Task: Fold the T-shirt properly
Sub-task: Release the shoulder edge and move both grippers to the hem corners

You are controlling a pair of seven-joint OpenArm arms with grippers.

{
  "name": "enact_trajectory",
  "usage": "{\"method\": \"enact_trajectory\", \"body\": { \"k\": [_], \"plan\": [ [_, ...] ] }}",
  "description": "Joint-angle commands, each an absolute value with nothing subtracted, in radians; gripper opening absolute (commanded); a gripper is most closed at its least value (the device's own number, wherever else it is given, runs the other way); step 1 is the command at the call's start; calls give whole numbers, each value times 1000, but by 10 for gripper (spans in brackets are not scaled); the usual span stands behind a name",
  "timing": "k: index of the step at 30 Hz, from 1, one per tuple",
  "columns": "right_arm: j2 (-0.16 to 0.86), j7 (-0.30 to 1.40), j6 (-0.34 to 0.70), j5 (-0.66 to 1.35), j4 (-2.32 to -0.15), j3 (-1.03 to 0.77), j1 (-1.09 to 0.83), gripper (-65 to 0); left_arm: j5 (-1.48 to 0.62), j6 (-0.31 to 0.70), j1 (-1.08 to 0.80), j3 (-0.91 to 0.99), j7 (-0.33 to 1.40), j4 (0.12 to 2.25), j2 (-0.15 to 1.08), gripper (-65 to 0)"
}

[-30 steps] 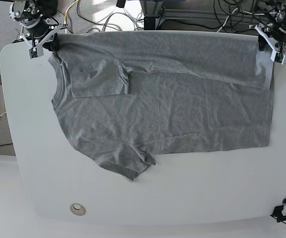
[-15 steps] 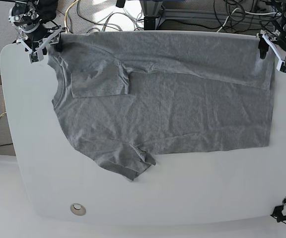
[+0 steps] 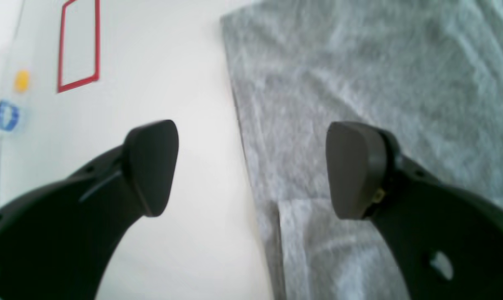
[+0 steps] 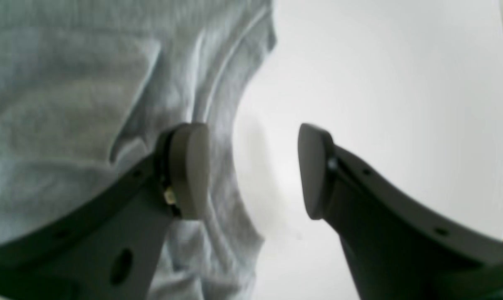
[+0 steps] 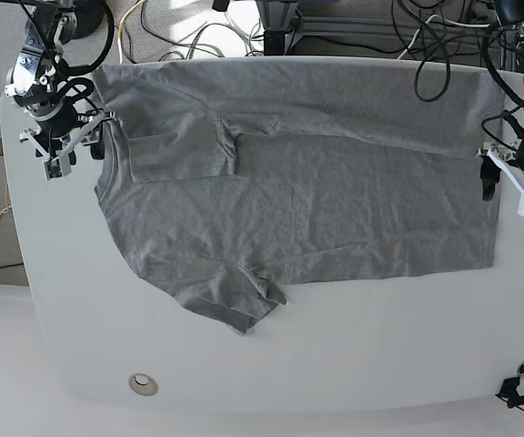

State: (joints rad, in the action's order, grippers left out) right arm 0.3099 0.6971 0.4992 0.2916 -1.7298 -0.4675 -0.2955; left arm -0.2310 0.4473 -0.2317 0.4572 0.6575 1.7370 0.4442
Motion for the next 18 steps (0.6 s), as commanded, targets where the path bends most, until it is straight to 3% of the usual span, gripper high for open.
{"method": "enact_trajectory", "body": {
  "k": [1, 12, 18],
  "plan": [
    [325, 680, 495, 295, -1690, -432, -219, -319, -228, 438, -159, 441, 642, 1698, 464, -128],
    [318, 670, 495, 205, -1346, -286, 211, -322, -228, 438, 113, 320, 556, 1383, 464, -128],
    [325, 570, 490, 203, -1109, -222, 390, -322, -228, 438, 228, 303, 526, 1205, 470, -128]
  ]
}}
